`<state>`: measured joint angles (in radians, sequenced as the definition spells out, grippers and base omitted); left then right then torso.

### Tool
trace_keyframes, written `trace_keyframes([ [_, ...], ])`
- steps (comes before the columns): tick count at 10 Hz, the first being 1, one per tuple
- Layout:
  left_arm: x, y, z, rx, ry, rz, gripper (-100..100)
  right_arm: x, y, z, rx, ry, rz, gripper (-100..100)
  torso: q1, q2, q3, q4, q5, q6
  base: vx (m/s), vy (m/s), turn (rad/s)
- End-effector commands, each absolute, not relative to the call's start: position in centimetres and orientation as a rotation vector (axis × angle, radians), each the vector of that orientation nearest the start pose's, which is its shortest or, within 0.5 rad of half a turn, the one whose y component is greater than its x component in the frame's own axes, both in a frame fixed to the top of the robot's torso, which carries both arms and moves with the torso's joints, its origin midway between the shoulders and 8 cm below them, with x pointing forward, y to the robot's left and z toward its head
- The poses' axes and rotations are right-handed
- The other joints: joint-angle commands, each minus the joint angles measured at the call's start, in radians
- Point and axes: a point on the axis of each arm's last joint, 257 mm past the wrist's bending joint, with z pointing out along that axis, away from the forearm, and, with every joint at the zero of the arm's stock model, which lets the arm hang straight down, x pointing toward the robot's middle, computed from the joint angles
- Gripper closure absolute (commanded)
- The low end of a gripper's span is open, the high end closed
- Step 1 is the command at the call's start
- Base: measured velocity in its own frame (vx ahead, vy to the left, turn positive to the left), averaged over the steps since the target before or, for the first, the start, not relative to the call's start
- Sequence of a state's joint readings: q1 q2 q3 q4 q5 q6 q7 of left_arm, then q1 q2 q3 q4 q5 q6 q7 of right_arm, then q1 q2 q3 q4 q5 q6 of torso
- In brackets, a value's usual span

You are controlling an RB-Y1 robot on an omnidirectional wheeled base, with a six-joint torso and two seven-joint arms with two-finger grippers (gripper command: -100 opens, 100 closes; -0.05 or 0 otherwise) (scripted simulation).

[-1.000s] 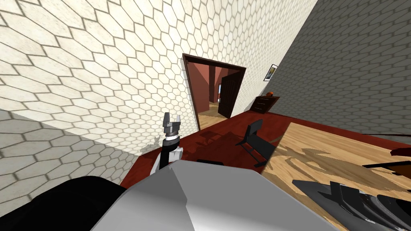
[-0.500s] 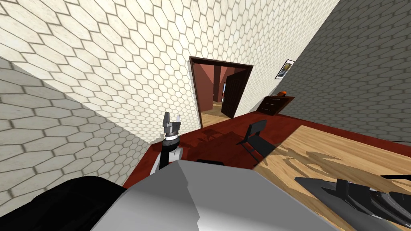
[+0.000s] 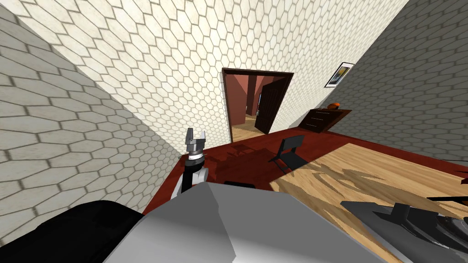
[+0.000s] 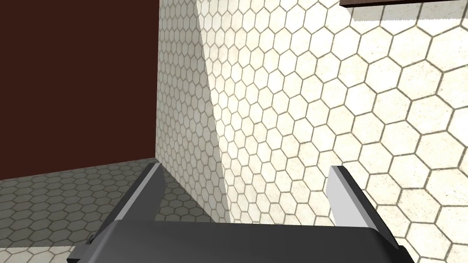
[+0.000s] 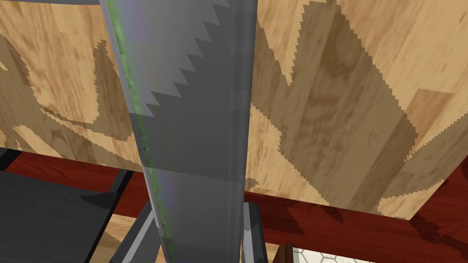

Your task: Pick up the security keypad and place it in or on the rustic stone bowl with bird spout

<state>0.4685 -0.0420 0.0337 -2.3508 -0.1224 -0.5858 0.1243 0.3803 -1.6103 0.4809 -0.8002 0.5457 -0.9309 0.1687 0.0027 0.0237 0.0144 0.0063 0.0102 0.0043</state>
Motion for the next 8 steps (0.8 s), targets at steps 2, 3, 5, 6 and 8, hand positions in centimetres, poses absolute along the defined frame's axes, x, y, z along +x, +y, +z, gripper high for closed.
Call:
trace_keyframes([
  [2, 31.4, 26.7, 7.8, -0.497, 0.501, -1.355, 0, 15.0, -72.4, -26.5, -0.573, 2.792, -0.109, 100, 0.0, 0.0, 0.0, 0.0, 0.0, 0.0, -0.282, -0.106, 0.14],
  [3, 31.4, 26.7, 7.8, -0.498, 0.501, -1.355, 0, 15.0, -72.5, -25.9, -0.547, 2.798, -0.106, 100, 0.003, 0.001, 0.001, 0.0, 0.001, 0.001, -0.278, -0.076, 0.137],
  [5, 31.4, 26.7, 7.8, -0.498, 0.501, -1.355, 0, 15.0, -72.7, -25.3, -0.522, 2.803, -0.104, 100, 0.002, -0.003, -0.001, 0.0, 0.002, 0.002, -0.207, -0.114, 0.059],
  [6, 31.4, 26.7, 7.8, -0.497, 0.501, -1.355, 0, 15.0, -72.8, -24.7, -0.497, 2.809, -0.101, 100, 0.001, -0.002, -0.001, 0.0, 0.003, 0.003, -0.257, -0.111, 0.131],
  [8, 31.4, 26.7, 7.8, -0.498, 0.501, -1.355, 0, 15.1, -73.1, -23.7, -0.45, 2.82, -0.097, 100, 0.001, 0.003, 0.002, 0.001, 0.005, 0.007, -0.276, -0.106, 0.101],
])
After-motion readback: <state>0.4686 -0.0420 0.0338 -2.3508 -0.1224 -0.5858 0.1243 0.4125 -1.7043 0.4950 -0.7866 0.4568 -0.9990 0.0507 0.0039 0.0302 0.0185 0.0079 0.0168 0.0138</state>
